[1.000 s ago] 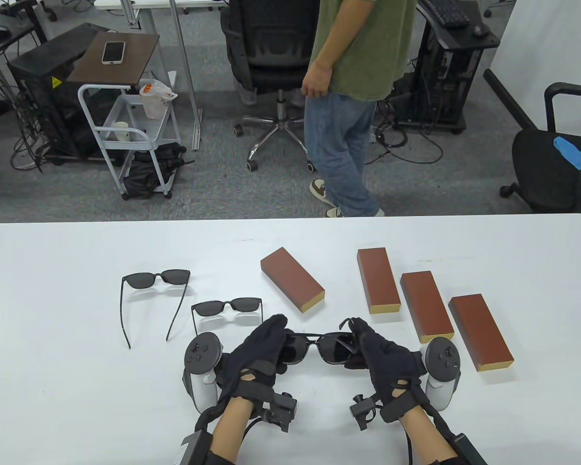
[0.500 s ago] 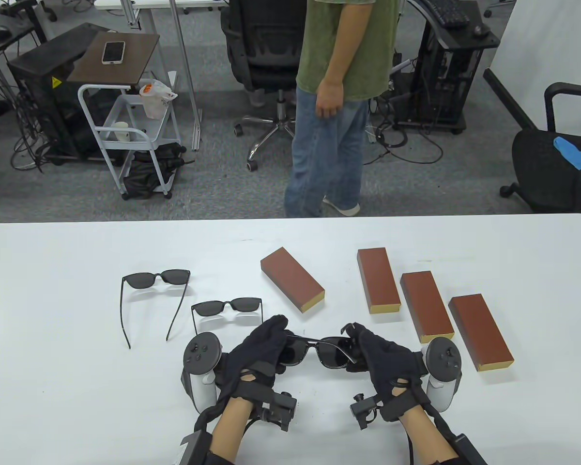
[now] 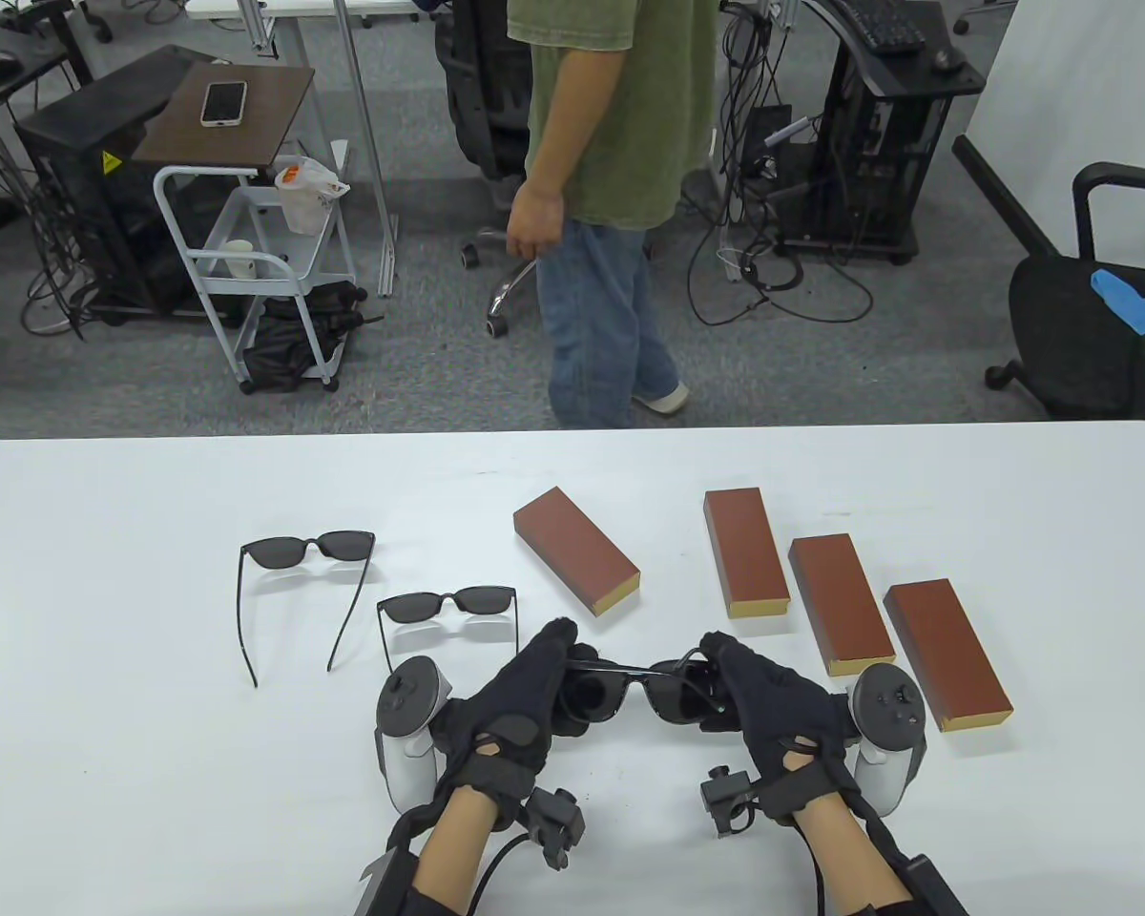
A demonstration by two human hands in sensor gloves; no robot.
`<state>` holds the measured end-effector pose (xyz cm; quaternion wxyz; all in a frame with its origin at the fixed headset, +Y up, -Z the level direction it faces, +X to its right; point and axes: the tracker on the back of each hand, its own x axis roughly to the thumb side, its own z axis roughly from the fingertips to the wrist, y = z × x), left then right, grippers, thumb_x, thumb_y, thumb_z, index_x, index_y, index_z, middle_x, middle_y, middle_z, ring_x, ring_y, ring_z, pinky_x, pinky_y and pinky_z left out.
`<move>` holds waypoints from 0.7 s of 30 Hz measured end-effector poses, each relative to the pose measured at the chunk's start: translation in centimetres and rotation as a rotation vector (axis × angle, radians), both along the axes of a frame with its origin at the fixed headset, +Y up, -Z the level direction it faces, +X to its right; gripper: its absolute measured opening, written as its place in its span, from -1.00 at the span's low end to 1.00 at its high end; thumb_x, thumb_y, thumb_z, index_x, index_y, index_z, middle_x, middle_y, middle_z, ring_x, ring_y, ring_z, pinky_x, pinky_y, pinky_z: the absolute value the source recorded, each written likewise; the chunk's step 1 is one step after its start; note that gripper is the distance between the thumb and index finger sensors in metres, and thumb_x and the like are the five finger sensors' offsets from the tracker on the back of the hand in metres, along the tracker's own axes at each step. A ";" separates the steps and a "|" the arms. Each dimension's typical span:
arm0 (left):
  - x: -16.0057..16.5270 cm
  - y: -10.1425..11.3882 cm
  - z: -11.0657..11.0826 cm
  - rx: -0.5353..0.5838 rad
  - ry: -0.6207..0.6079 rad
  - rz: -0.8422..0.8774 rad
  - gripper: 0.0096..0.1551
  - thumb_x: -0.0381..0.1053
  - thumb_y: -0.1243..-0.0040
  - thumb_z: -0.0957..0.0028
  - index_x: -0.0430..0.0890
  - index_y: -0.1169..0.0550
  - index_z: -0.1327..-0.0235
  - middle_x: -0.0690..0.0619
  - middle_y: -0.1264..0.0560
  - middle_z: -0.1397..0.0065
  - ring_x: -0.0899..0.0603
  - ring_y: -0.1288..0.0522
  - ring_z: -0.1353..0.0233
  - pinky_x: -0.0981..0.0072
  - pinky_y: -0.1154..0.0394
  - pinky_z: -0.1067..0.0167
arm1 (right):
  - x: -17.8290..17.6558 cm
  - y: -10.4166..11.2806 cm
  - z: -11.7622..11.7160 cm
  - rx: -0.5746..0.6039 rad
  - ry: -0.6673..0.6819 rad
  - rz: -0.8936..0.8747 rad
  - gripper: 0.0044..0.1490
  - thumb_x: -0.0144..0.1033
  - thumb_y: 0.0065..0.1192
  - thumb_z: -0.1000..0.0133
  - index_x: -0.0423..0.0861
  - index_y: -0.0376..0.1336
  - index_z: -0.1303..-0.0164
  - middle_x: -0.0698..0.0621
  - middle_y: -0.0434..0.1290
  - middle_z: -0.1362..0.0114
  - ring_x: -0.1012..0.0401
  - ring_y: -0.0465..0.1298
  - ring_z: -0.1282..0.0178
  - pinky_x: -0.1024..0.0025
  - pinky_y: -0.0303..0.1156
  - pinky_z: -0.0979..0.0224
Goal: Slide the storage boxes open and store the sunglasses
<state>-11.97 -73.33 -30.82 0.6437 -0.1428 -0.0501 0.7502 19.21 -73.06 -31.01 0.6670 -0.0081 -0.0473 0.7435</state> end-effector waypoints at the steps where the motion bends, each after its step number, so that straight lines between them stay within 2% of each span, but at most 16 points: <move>1: 0.1 0.0 0.0 -0.001 -0.012 0.015 -0.18 0.31 -0.01 -0.11 -0.07 -0.28 -0.57 -0.17 -0.39 -0.54 -0.26 -0.55 -0.34 -0.09 -0.54 -0.15 | 0.1 0.0 0.0 0.000 -0.007 0.011 -0.41 0.13 0.28 0.11 -0.01 0.44 0.01 -0.05 0.74 0.13 0.04 0.78 0.26 0.21 0.71 0.21; 12: 0.3 0.0 0.0 0.002 -0.069 0.069 -0.13 0.34 0.02 -0.11 -0.10 -0.24 -0.58 -0.20 -0.34 -0.58 -0.30 -0.51 -0.39 -0.13 -0.51 -0.20 | 0.3 0.0 0.0 -0.007 -0.042 0.079 -0.46 0.05 0.39 0.16 0.01 0.46 0.05 -0.03 0.75 0.18 0.09 0.79 0.31 0.24 0.72 0.25; 21: 0.2 0.0 -0.4 -0.006 -0.113 -0.016 -0.29 0.12 -0.13 -0.12 -0.12 -0.34 -0.52 -0.20 -0.42 -0.51 -0.27 -0.57 -0.33 -0.11 -0.55 -0.15 | 0.7 0.1 -0.1 -0.002 -0.071 0.167 -0.48 -0.02 0.45 0.19 0.02 0.48 0.08 -0.01 0.75 0.20 0.11 0.79 0.33 0.26 0.72 0.27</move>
